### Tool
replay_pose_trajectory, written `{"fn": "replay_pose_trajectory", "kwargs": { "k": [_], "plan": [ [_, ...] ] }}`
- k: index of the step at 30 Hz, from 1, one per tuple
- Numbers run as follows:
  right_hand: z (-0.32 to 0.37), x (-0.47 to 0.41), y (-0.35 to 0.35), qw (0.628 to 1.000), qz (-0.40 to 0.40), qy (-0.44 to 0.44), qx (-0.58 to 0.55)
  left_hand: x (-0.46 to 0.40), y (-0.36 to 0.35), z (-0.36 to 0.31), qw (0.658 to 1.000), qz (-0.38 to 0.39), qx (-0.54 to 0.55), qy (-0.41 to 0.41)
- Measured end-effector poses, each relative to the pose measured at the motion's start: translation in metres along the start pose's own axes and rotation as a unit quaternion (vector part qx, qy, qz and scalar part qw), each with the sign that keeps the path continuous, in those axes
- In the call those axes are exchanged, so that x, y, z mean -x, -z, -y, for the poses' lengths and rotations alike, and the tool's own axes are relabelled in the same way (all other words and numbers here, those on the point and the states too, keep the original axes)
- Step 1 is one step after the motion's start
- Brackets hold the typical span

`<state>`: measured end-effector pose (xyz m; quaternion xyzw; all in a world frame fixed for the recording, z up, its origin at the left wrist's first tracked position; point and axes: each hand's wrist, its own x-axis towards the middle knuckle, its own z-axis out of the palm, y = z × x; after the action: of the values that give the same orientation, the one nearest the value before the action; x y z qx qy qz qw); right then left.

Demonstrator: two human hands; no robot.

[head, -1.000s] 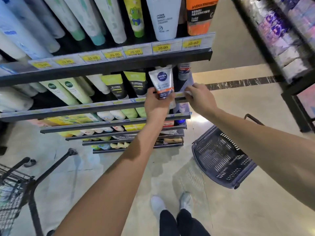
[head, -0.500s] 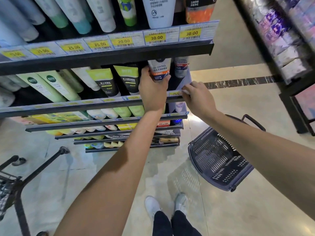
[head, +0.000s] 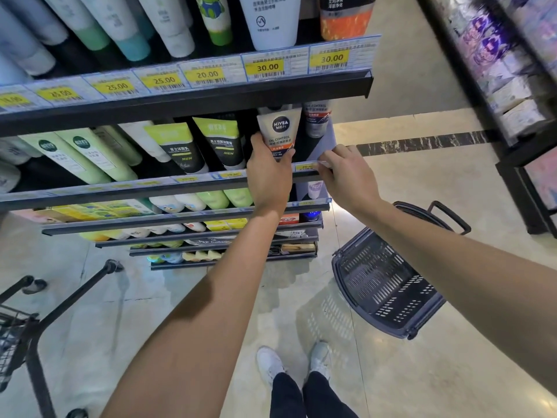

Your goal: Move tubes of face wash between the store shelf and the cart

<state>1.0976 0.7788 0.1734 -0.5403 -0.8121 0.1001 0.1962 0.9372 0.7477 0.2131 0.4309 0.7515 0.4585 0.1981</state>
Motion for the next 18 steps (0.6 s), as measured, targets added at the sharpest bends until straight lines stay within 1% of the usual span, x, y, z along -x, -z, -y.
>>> {"fn": "replay_pose_trajectory", "kwargs": {
  "k": [12, 15, 18],
  "plan": [
    [0.007, 0.006, 0.004, 1.0, 0.005, -0.011, 0.006, 0.002, 0.006, 0.001, 0.998, 0.022, -0.054, 0.014],
    [0.014, 0.011, 0.01, 0.999, 0.035, -0.028, 0.009, 0.013, 0.016, -0.007, 0.997, 0.03, -0.073, 0.023],
    [0.024, 0.029, 0.02, 0.995, 0.079, -0.054, 0.011, 0.04, 0.04, -0.016, 0.993, 0.054, -0.092, 0.057]
  ]
}}
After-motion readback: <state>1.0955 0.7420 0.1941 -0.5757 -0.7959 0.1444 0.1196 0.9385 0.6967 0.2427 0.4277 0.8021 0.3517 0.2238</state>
